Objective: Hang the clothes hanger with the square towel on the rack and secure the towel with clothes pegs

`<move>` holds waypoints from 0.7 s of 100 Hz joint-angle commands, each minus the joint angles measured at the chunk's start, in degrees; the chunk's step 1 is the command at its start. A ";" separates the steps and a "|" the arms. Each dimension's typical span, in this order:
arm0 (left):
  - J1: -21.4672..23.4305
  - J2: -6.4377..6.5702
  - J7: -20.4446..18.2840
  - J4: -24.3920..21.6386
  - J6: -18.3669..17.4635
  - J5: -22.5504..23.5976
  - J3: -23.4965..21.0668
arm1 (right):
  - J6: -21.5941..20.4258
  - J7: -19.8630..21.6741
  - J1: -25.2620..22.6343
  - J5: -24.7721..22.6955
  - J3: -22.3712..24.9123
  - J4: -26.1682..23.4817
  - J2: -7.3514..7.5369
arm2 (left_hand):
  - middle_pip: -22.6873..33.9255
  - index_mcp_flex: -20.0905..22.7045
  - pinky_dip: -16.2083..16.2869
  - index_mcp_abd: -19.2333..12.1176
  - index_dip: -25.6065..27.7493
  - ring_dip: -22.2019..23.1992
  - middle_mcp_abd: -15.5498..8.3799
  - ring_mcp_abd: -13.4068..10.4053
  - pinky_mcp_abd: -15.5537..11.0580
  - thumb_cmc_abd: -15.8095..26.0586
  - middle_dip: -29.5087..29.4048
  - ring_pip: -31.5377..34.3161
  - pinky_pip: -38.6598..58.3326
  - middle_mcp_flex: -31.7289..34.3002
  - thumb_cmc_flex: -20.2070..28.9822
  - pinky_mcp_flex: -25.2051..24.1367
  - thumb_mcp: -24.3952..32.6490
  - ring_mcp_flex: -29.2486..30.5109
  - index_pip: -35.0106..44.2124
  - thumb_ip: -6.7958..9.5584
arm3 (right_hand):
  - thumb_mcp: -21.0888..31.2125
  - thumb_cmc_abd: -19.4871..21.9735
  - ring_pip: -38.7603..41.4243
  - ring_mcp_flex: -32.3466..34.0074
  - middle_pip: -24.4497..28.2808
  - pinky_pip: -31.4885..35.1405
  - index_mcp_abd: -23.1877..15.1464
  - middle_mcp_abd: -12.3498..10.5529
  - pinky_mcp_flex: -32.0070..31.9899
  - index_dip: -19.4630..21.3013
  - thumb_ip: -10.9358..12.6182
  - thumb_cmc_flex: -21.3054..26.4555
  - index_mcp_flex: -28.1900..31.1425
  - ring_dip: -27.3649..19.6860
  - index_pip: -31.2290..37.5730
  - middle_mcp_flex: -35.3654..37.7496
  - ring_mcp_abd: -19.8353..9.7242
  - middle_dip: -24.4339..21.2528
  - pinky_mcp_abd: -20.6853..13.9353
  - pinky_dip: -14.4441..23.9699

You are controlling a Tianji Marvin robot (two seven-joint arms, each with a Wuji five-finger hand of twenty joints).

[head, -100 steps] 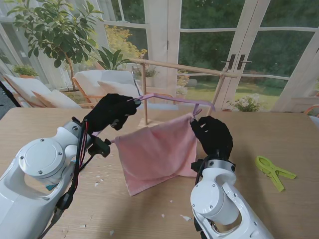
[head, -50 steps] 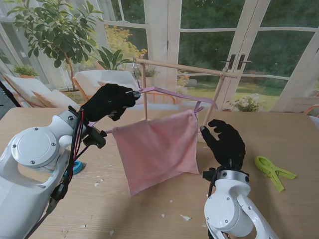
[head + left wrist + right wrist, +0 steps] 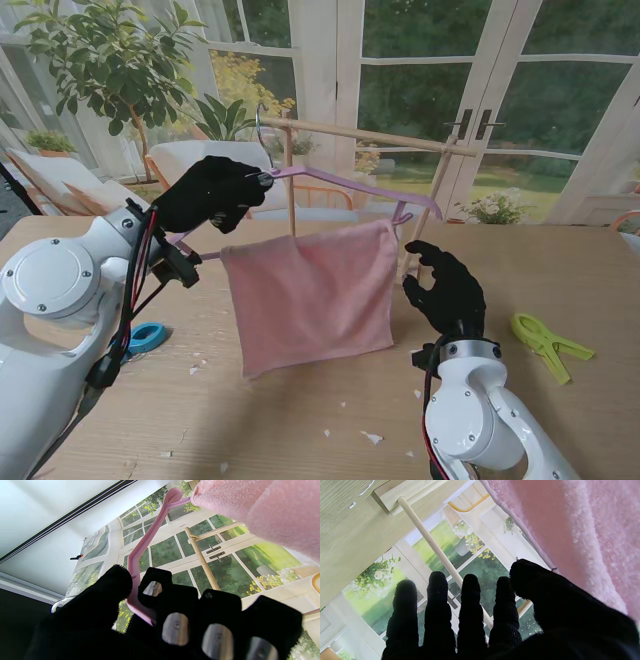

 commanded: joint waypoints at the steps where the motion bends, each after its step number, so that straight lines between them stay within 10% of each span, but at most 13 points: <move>1: -0.15 0.24 -1.29 -0.16 -0.19 -0.36 -0.32 | -0.56 1.91 -0.07 -0.26 -0.11 -0.23 0.14 | 5.44 6.50 2.15 1.14 2.08 2.76 -4.29 -2.85 0.20 -0.30 0.44 8.40 15.52 0.21 -1.41 1.04 1.85 1.62 2.94 0.85 | 2.35 -2.95 -1.20 -2.19 -0.71 -1.79 -2.77 -2.38 -1.30 -1.20 -2.66 1.77 -2.52 -0.66 -1.69 -2.41 -2.30 -0.59 -2.09 33.20; 36: 0.05 0.39 -2.69 -0.59 -0.05 -2.50 -1.29 | -2.15 5.24 2.13 2.50 -1.46 1.52 0.57 | 5.39 6.35 2.09 1.04 2.06 2.72 -4.58 -3.03 -0.07 -0.11 0.45 8.42 15.52 0.20 -1.42 1.09 1.67 1.63 2.94 0.85 | 5.61 -4.30 2.90 -1.20 3.91 -1.35 -5.32 -0.55 -0.90 1.36 -3.89 6.07 9.42 1.51 5.25 1.06 -2.43 1.83 -2.28 36.05; 49: 0.04 0.23 -2.37 -0.82 0.39 -3.33 -1.55 | -5.03 6.89 2.30 5.04 -1.54 2.05 0.77 | 5.39 6.30 2.06 0.98 2.07 2.71 -4.58 -3.07 -0.17 -0.05 0.46 8.43 15.52 0.20 -1.40 1.12 1.57 1.63 2.95 0.84 | 1.54 -7.48 4.98 -0.06 4.85 -0.45 -10.31 0.15 -0.97 -5.45 -11.37 8.84 15.89 1.88 26.91 3.98 -2.34 3.72 -1.97 36.03; 70: 0.43 -0.20 -1.20 -1.68 1.73 -5.25 -1.66 | -5.16 7.35 3.12 5.77 -2.68 3.41 0.77 | 5.38 6.26 2.04 0.99 2.08 2.72 -4.58 -3.00 -0.21 0.03 0.47 8.45 15.52 0.21 -1.30 1.12 1.47 1.62 2.96 0.84 | -0.18 -3.63 6.41 1.53 6.45 1.05 -8.17 1.00 -0.34 5.44 -11.17 10.02 20.41 2.15 32.07 6.33 -2.00 5.27 -1.80 35.69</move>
